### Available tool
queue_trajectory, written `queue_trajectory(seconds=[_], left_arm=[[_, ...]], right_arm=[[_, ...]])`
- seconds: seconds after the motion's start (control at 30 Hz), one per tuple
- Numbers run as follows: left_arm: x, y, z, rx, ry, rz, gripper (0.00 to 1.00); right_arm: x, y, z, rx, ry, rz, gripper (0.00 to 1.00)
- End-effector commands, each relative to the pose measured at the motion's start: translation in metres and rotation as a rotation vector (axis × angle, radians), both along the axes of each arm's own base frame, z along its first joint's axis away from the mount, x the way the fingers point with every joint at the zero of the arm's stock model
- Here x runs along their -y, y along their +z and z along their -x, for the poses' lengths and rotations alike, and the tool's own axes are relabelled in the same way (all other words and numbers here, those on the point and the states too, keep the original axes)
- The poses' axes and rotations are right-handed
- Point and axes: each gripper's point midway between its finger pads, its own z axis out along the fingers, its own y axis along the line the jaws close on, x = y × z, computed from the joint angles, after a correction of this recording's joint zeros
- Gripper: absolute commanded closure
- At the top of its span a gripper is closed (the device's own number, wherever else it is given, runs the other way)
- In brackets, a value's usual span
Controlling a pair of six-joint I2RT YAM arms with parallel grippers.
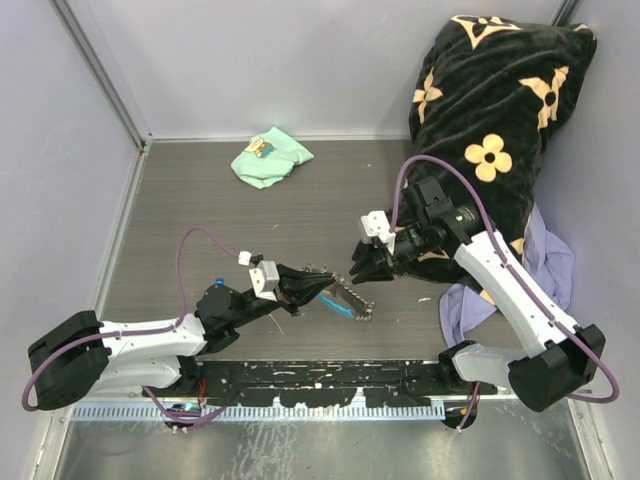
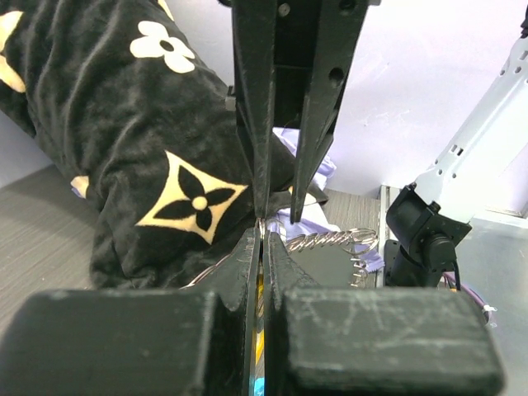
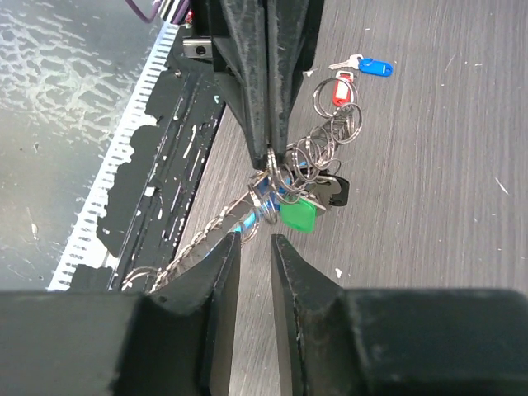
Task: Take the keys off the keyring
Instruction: Remove the key from the keyring.
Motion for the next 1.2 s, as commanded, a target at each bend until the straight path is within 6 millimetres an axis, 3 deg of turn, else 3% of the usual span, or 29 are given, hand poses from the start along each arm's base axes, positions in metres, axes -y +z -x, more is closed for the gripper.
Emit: queue_trajectory(seconds=[0.0,0.27,0.43,0.83,1.17], left_arm=[[-0.008,0.044,0.005,0.075,-0.006,0.117,1.00],[-0.008,0.045,0.007,0.075,-0.014,0.117,1.00],[-0.007,0.045,0.007,0.076,-0.015,0.114,1.00],[-0.006,0.047,0.008,0.079,-0.023,0.119,1.00],[-0.006,0.046,0.010,0.073,-0.033,0.119,1.00]], right_arm=[[0.003,0.023,0.001,0.097,0.002,-0.022,0.72],[-0.009,0.025,-0.014,0.048,-0.032,-0.040,0.93],[-0.017,0.005,-0.001,0.037,0.013,-0.001,0.99],[-0.023,-0.003,0.000,0.035,0.030,0.006,0.98],[-0.026,0.006,-0.003,0.051,0.017,-0.016,0.80]])
